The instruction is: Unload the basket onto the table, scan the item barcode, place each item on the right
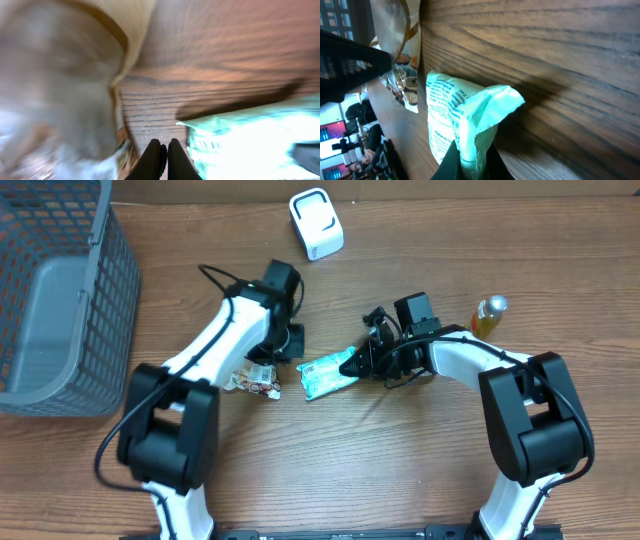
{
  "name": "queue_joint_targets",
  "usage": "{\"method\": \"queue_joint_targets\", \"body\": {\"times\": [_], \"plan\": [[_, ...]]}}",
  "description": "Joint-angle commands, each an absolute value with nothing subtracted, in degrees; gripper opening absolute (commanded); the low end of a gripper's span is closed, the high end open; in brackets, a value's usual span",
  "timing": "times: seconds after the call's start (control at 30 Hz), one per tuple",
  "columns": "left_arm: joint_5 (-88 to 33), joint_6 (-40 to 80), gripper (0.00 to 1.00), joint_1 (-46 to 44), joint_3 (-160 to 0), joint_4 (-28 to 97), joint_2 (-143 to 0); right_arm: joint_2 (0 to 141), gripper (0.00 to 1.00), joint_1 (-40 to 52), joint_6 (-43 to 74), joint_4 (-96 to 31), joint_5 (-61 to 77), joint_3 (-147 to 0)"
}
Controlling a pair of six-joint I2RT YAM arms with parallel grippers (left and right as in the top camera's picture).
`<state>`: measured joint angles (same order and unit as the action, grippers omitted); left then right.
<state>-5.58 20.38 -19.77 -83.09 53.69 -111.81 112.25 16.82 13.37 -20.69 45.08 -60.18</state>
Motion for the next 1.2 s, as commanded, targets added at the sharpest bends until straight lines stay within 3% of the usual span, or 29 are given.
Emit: {"method": "queue_joint_targets", "body": {"times": [0.0, 0.23, 0.3, 0.4, 0.43, 0.67, 1.17], "plan": [[-6.8, 18.8, 0.04, -16.4, -87.3, 53.1, -100.2, 109.2, 0.04, 16.2, 7.5, -22.3, 50.4, -60.1], [-6.9, 18.8, 0.06, -10.0, -87.5, 53.4, -92.0, 99.2, 0.04, 16.0, 0.7, -30.7, 56.1, -60.6], [-6.9, 18.8, 0.29, -7.8, -87.5, 54.6, -91.8, 95.9, 0.04, 16.0, -1.1, -34.1, 56.9, -60.6], [-6.9, 18.8, 0.72, -5.1, -87.4, 56.7, -92.2, 92.4, 0.04, 16.0, -3.8, -38.5, 56.9, -60.6], [-6.8, 18.8, 1.00, -4.6, -87.4, 57.2, -92.4, 91.5, 0.04, 16.0, -5.1, -39.8, 56.9, -60.6], [-6.9, 18.8, 1.00, -3.3, -87.4, 58.3, -92.7, 89.8, 0.04, 16.0, -12.8, -45.8, 56.3, -60.6], [-6.9, 18.8, 1.00, -3.3, -87.4, 58.3, -92.7, 89.8, 0.04, 16.0, -12.9, -45.9, 55.6, -60.6]]}}
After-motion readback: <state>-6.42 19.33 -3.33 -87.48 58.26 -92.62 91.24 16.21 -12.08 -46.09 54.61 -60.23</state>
